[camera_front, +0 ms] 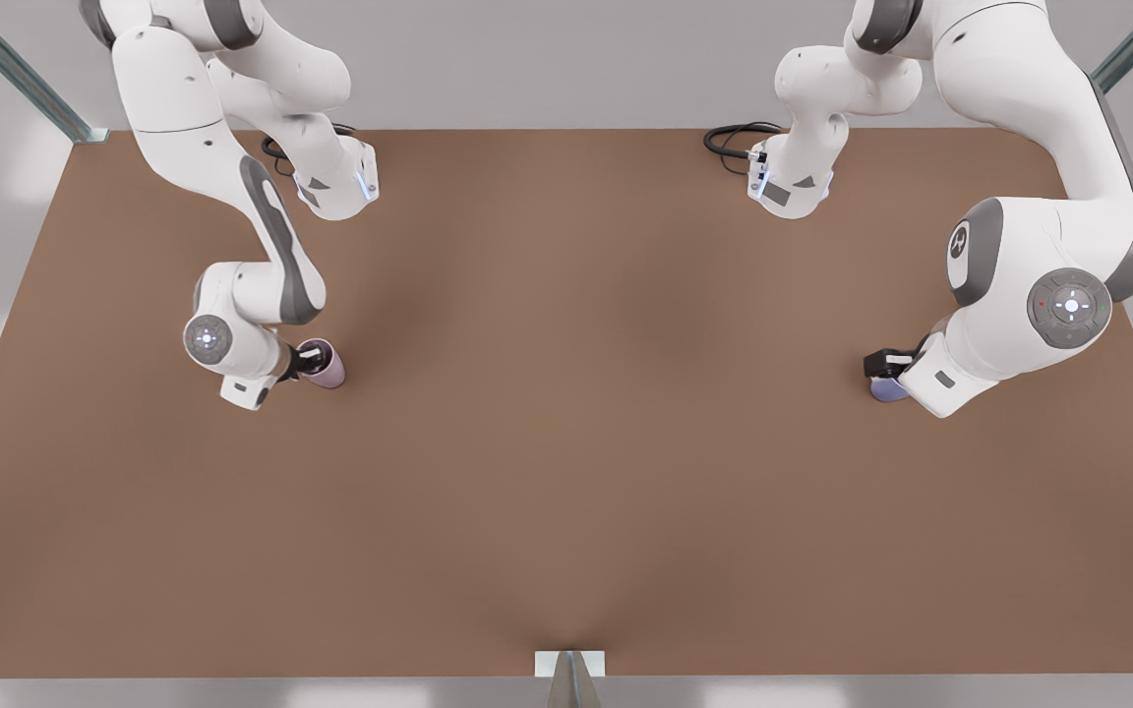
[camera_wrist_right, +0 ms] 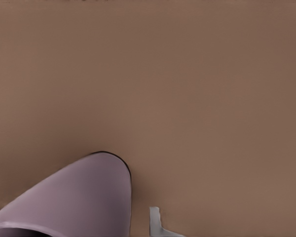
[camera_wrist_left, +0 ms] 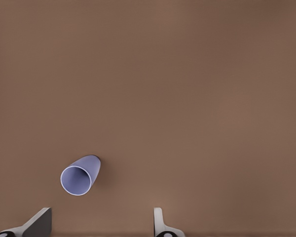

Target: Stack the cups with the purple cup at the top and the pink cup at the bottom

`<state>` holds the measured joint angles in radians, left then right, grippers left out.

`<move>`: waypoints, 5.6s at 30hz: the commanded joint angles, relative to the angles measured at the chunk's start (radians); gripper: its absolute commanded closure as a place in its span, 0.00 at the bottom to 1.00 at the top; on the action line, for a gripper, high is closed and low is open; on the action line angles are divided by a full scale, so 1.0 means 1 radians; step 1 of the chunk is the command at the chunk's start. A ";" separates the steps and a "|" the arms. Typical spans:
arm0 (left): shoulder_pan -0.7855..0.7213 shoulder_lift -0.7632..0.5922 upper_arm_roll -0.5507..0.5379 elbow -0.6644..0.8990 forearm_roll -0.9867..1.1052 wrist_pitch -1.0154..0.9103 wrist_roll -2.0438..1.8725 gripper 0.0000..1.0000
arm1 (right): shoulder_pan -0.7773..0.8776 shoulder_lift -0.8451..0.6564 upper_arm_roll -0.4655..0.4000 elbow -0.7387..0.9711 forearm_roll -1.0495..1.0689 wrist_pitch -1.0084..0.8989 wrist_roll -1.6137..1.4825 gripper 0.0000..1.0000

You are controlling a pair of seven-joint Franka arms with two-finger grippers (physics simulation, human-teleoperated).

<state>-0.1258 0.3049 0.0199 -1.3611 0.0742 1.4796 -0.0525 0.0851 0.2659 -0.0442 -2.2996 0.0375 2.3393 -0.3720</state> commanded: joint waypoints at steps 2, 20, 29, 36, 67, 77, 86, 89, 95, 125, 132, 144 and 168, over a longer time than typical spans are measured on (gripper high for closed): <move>0.000 -0.001 0.000 0.000 0.001 -0.001 -0.001 0.00 | -0.001 0.000 0.003 0.002 0.012 0.008 -0.034 0.69; 0.028 -0.010 0.000 -0.021 0.001 0.025 0.022 0.00 | 0.531 0.384 0.050 0.985 0.193 -0.350 0.970 0.79; 0.029 -0.001 0.000 -0.021 0.001 0.024 0.022 0.00 | 0.783 0.845 -0.042 1.487 0.194 -0.305 1.404 0.79; 0.029 -0.001 0.000 -0.021 0.001 0.021 0.022 0.00 | 0.794 0.875 -0.042 1.487 0.193 -0.266 1.421 0.73; 0.094 -0.119 0.029 -0.487 -0.050 0.479 0.045 0.00 | 0.167 -0.088 -0.066 0.611 -0.042 -0.367 0.521 0.00; 0.103 -0.161 0.112 -0.794 -0.051 0.801 0.120 0.00 | 0.018 -0.168 -0.072 0.621 -0.039 -0.525 0.288 0.00; 0.103 -0.115 0.130 -0.834 -0.051 0.823 0.121 0.00 | 0.015 -0.136 -0.071 0.647 -0.050 -0.508 0.280 0.00; 0.103 -0.110 0.149 -0.883 -0.051 0.875 0.134 0.00 | 0.019 -0.132 -0.071 0.647 -0.050 -0.506 0.278 0.00; 0.103 -0.081 0.164 -0.897 -0.051 0.880 0.141 0.00 | -0.102 -0.119 0.035 0.647 -0.053 -0.476 0.286 0.00; 0.103 -0.052 0.164 -0.879 -0.050 0.844 0.128 0.79 | -0.128 -0.108 0.015 0.940 -0.027 -0.724 0.288 0.00; 0.091 -0.063 0.063 -0.658 -0.051 0.668 -0.026 0.79 | -0.130 -0.111 0.010 0.940 -0.027 -0.727 0.288 0.00; -0.132 0.023 -0.058 -0.374 -0.131 0.508 -0.579 0.79 | -0.127 -0.112 0.013 0.940 -0.025 -0.727 0.288 0.00; -0.439 0.180 -0.052 -0.154 -0.202 0.493 -0.988 0.79 | -0.127 -0.109 0.013 0.940 -0.027 -0.726 0.288 0.00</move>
<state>-0.5646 0.4841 -0.0335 -1.5163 -0.1270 1.9602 -0.7957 -0.0411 0.1578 -0.0305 -1.3596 0.0107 1.6140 -0.0811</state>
